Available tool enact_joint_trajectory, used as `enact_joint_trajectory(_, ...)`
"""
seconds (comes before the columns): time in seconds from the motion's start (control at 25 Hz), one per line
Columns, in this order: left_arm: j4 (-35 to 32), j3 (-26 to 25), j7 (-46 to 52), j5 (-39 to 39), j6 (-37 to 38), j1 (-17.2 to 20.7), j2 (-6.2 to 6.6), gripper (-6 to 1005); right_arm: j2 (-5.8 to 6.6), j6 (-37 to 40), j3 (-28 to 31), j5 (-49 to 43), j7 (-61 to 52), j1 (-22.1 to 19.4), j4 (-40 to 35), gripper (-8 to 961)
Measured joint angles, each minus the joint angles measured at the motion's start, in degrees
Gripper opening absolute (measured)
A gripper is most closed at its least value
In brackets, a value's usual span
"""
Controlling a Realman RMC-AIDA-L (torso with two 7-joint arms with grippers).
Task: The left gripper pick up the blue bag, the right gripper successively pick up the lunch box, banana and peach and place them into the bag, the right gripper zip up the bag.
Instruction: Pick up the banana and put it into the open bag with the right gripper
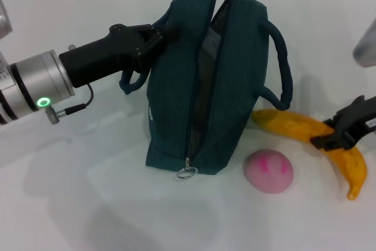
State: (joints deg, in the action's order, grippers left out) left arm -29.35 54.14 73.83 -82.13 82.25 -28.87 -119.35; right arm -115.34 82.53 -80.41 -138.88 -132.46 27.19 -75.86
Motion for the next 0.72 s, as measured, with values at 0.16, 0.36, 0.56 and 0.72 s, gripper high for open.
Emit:
enact_joint_trajectory(0.16, 0.0, 0.0, 0.0, 0.0, 0.1, 0.1, 0.06, 35, -0.03, -0.4, 11.7, 5.3, 4.2, -1.9, -0.4, 480)
enact_joint_trajectory(0.36, 0.0, 0.0, -0.4, 0.4, 0.2, 0.2, 0.09, 35, 0.05, -3.5, 24.1, 18.2, 11.5, -5.0, 2.3, 422)
enact_joint_trajectory(0.56, 0.0, 0.0, -0.7, 0.4, 0.4, 0.2, 0.05, 36, 0.09, -6.2, 29.4, 41.4, 26.1, -7.8, 12.0, 428)
enact_joint_trajectory(0.72, 0.0, 0.1, -0.8, 0.4, 0.5, 0.2, -0.04, 36, 0.18, 0.4, 29.9, 60.5, 40.5, -6.6, 23.7, 433)
